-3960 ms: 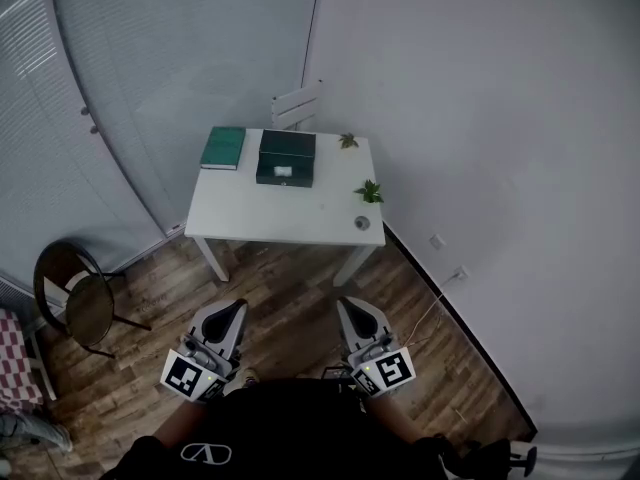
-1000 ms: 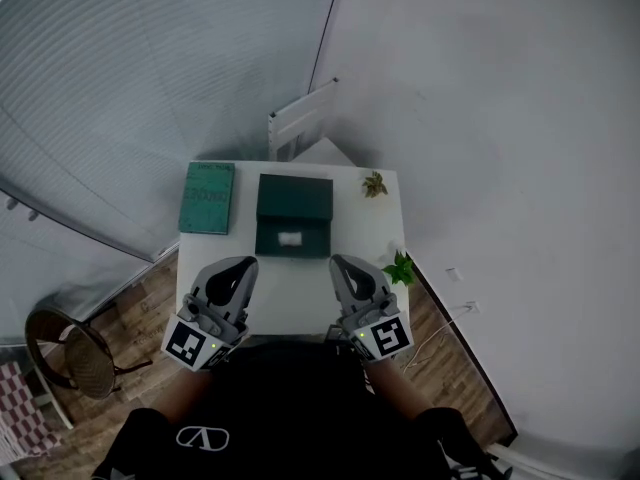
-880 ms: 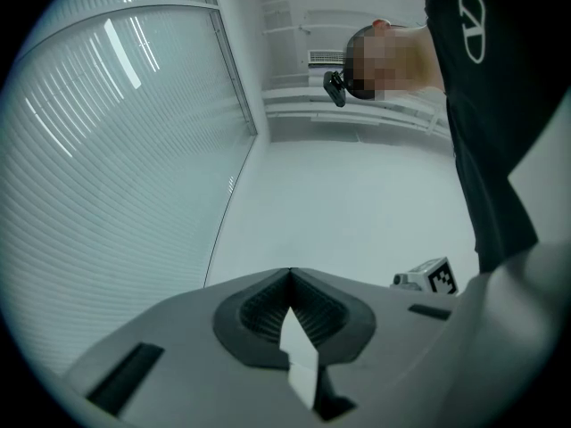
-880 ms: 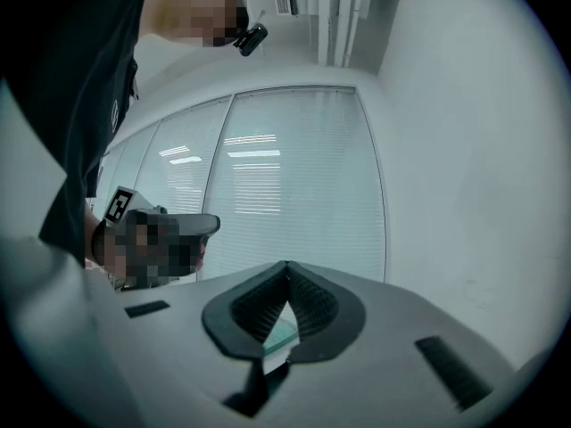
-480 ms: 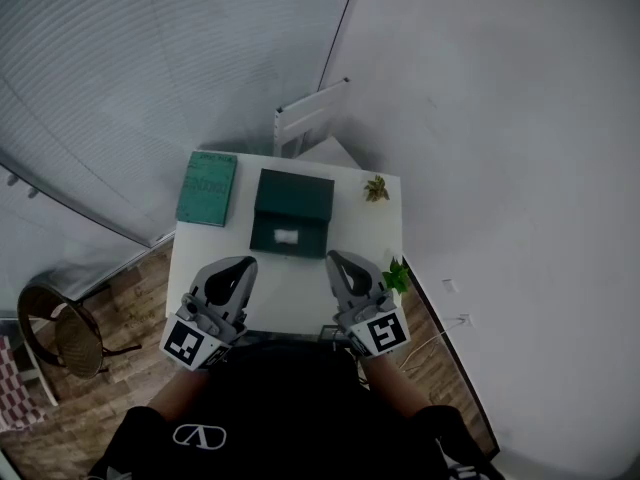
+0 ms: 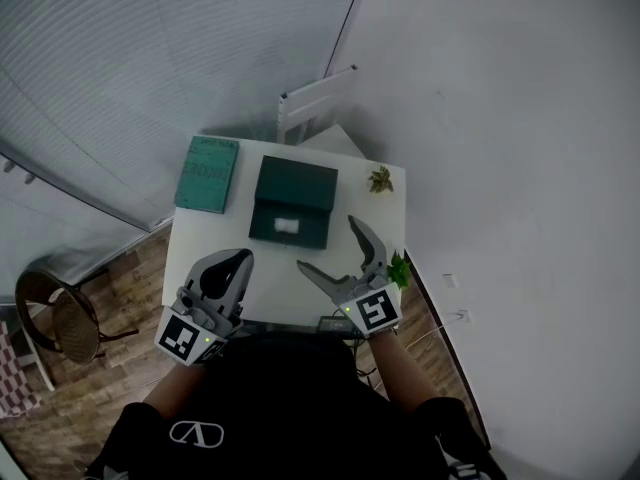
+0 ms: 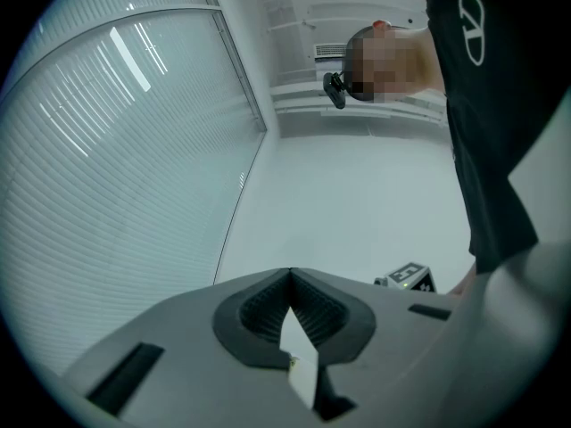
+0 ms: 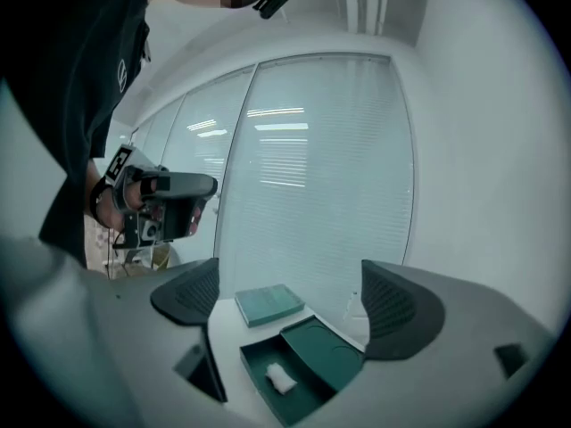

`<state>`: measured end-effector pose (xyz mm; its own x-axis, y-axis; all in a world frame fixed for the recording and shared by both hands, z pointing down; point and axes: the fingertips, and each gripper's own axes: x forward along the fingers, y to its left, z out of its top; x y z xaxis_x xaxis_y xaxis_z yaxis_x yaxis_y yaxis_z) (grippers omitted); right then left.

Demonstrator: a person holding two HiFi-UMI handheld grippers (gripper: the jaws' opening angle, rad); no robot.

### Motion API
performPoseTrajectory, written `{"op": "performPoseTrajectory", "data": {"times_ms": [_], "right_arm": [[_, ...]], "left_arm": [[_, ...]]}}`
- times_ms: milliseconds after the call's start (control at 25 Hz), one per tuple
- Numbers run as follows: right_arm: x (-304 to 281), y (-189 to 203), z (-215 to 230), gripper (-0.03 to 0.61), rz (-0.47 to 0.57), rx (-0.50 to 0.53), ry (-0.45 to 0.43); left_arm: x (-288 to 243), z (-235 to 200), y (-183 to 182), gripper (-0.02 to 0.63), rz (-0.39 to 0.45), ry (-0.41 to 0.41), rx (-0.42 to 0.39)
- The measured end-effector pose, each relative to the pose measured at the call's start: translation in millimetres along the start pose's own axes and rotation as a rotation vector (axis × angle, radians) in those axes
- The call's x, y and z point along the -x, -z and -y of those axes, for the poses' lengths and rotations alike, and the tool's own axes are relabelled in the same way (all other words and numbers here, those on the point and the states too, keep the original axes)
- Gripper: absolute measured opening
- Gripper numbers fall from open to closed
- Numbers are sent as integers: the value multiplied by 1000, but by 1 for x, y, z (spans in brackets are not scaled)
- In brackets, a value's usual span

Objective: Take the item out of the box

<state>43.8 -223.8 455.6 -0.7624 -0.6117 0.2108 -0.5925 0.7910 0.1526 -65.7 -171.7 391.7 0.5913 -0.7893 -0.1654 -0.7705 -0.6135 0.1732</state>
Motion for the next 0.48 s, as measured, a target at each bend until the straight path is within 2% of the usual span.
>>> {"op": "performPoseTrajectory", "data": {"times_ms": [160,480], "right_arm": [[-15,24,10,461,-87,103,-51],[-69,95,14,424,-259,243,-190]], "left_arm": [[5,-6,9,5,-14,-21,9],[24,-17,29,5,-40,-75,46]]}}
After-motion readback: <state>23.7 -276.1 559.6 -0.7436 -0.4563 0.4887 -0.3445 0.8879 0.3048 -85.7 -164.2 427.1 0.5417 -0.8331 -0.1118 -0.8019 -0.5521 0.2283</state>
